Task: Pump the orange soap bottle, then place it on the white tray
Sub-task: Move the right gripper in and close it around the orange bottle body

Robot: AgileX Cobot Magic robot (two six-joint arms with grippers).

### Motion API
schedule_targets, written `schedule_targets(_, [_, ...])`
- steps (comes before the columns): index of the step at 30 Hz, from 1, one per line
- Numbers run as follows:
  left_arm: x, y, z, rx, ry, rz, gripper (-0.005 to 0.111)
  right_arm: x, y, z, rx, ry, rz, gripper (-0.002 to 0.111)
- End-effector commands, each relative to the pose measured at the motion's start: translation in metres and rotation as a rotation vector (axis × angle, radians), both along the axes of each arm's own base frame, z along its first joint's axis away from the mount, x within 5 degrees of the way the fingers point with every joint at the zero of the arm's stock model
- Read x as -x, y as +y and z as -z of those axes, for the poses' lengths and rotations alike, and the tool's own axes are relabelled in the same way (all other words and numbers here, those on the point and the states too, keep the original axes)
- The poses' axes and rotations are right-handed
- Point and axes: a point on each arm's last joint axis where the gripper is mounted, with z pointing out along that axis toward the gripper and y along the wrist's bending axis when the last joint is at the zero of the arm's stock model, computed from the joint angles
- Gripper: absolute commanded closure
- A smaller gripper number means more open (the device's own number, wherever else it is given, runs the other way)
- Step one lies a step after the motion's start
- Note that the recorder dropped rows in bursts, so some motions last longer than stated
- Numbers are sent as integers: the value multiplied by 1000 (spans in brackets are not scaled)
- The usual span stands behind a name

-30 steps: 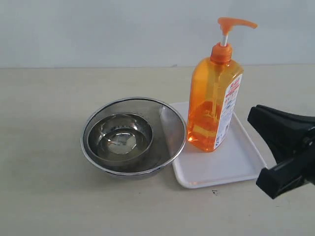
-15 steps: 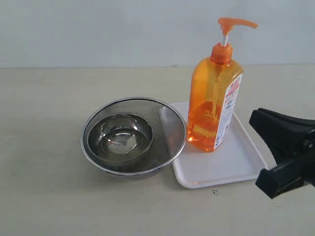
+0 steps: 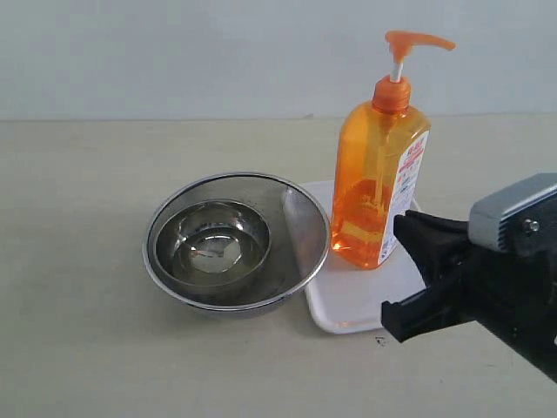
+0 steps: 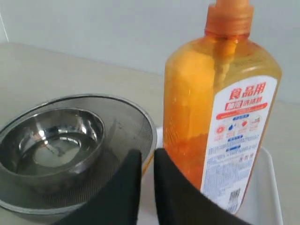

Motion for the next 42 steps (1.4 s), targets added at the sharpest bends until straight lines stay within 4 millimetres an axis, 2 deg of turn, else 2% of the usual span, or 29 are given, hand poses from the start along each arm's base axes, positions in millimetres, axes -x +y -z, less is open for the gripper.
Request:
schedule_targets(1, [0,0,1,5,-2,-6,101,3,-1,-6,-58,-93,-14,73])
schedule_targets(2, [0,0,1,5,-2,-6,101,2,-1,-6,-63,-90,-5,61])
schedule_targets(3, [0,0,1,5,-2,-6,101,1,-3,-7,-72,-94,18,39])
schedule_targets(4, [0,0,1,5,-2,-6,101,0,-4,-8,-82,-100,31,27])
schedule_targets(5, [0,0,1,5,-2,-6,101,0,-5,-9,-95,-110,48,19])
schedule_targets(7, [0,0,1,5,-2,-6,101,-1,-6,-11,-107,-123,61,11])
schedule_targets(12, [0,0,1,5,-2,-6,101,-5,-4,-8,-129,-123,77,11])
schedule_targets(13, [0,0,1,5,-2,-6,101,-8,-3,-4,-152,-136,92,11])
schedule_targets(15, [0,0,1,5,-2,-6,101,-13,2,10,-160,-58,104,11])
schedule_targets(18, [0,0,1,5,-2,-6,101,-24,13,17,-162,-25,109,11])
schedule_targets(22, [0,0,1,5,-2,-6,101,-40,27,18,-176,-28,136,11])
schedule_targets(25, [0,0,1,5,-2,-6,101,-53,28,19,-229,-7,239,11])
schedule_targets(29, [0,0,1,5,-2,-6,101,-62,34,20,-248,-3,275,11])
schedule_targets(32, [0,0,1,5,-2,-6,101,-72,44,29,-259,22,284,11])
schedule_targets(42, [0,0,1,5,-2,-6,101,-86,52,35,-284,28,351,11])
